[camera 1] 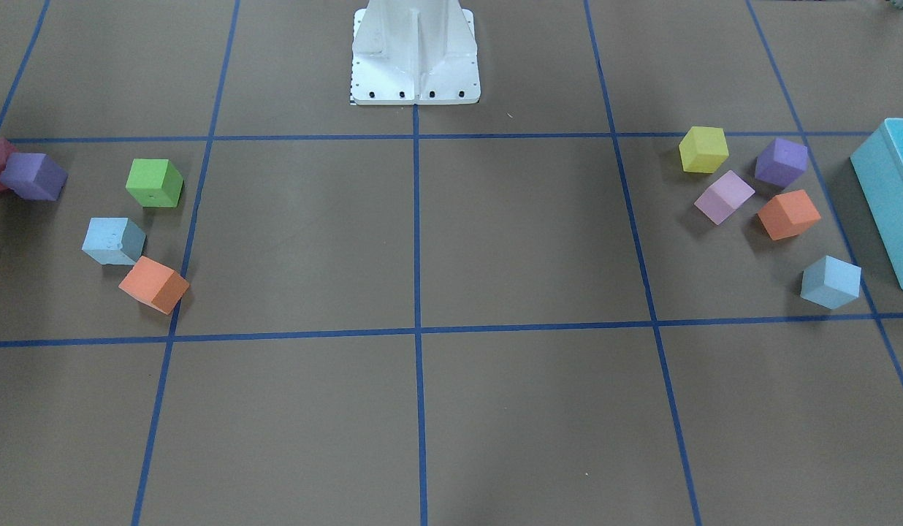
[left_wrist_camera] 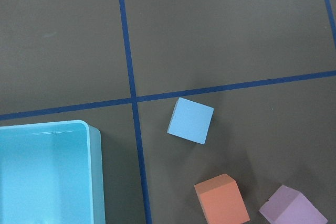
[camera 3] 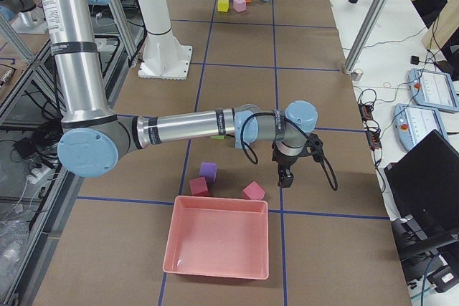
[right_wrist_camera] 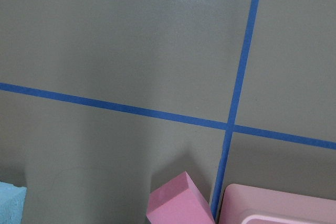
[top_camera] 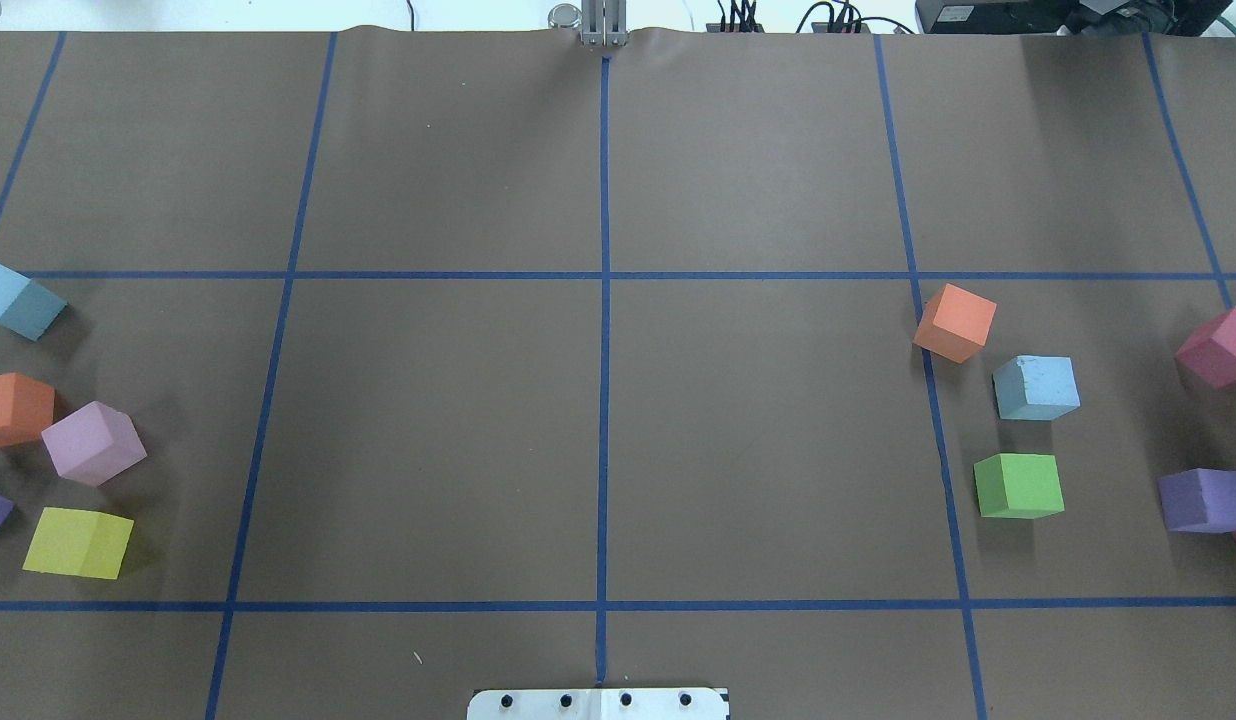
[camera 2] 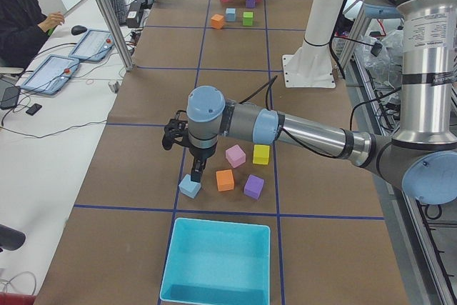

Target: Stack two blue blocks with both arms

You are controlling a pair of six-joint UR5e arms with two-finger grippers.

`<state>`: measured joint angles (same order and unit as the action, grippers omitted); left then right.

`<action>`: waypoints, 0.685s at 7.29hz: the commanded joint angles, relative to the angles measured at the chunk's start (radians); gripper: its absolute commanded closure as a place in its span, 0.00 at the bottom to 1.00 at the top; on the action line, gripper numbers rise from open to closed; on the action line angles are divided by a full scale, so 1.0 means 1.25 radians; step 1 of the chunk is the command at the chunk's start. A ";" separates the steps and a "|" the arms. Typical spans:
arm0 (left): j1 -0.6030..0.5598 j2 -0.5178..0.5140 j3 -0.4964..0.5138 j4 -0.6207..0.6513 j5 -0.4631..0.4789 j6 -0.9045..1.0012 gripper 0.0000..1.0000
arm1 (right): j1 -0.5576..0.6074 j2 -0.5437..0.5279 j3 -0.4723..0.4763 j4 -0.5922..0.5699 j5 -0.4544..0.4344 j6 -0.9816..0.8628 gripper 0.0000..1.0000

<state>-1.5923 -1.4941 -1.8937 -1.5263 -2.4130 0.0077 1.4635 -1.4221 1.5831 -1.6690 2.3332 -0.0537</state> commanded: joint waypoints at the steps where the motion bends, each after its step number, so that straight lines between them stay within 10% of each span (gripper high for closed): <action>1: 0.000 0.001 -0.002 0.000 0.000 0.000 0.02 | 0.000 -0.004 0.001 0.000 -0.007 0.000 0.00; 5: -0.001 0.001 -0.006 0.000 0.000 0.000 0.02 | -0.033 0.004 0.013 0.015 -0.003 0.089 0.00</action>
<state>-1.5937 -1.4926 -1.8986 -1.5263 -2.4130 0.0077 1.4547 -1.4169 1.5899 -1.6567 2.3249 -0.0263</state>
